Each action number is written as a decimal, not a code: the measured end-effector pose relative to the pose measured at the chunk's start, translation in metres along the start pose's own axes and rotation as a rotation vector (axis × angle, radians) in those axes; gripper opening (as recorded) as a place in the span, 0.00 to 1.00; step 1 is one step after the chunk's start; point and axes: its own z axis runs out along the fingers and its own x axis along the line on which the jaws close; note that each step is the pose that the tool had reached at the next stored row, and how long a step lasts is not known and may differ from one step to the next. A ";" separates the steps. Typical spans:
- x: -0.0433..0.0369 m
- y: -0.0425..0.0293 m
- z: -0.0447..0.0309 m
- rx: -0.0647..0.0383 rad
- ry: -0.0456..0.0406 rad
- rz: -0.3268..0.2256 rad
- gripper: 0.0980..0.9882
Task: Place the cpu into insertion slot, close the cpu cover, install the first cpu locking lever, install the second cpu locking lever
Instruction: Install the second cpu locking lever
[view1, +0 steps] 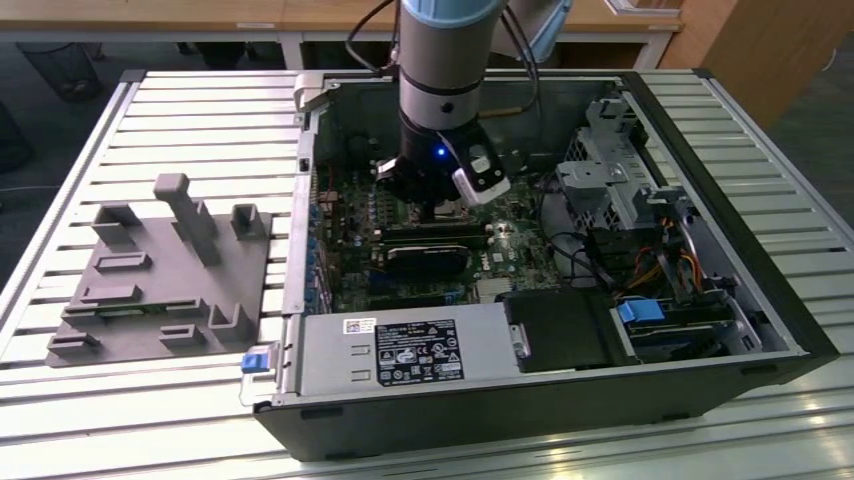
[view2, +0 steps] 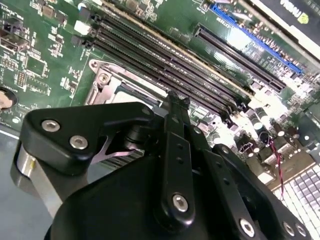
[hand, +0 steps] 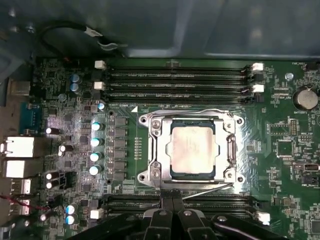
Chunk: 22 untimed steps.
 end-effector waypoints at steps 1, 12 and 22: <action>0.0000 -0.0014 0.0004 -0.006 0.0000 0.000 0.01; 0.0065 -0.0142 0.0044 -0.074 0.0005 0.000 0.01; 0.0091 -0.0213 0.0099 -0.091 0.0007 0.001 0.01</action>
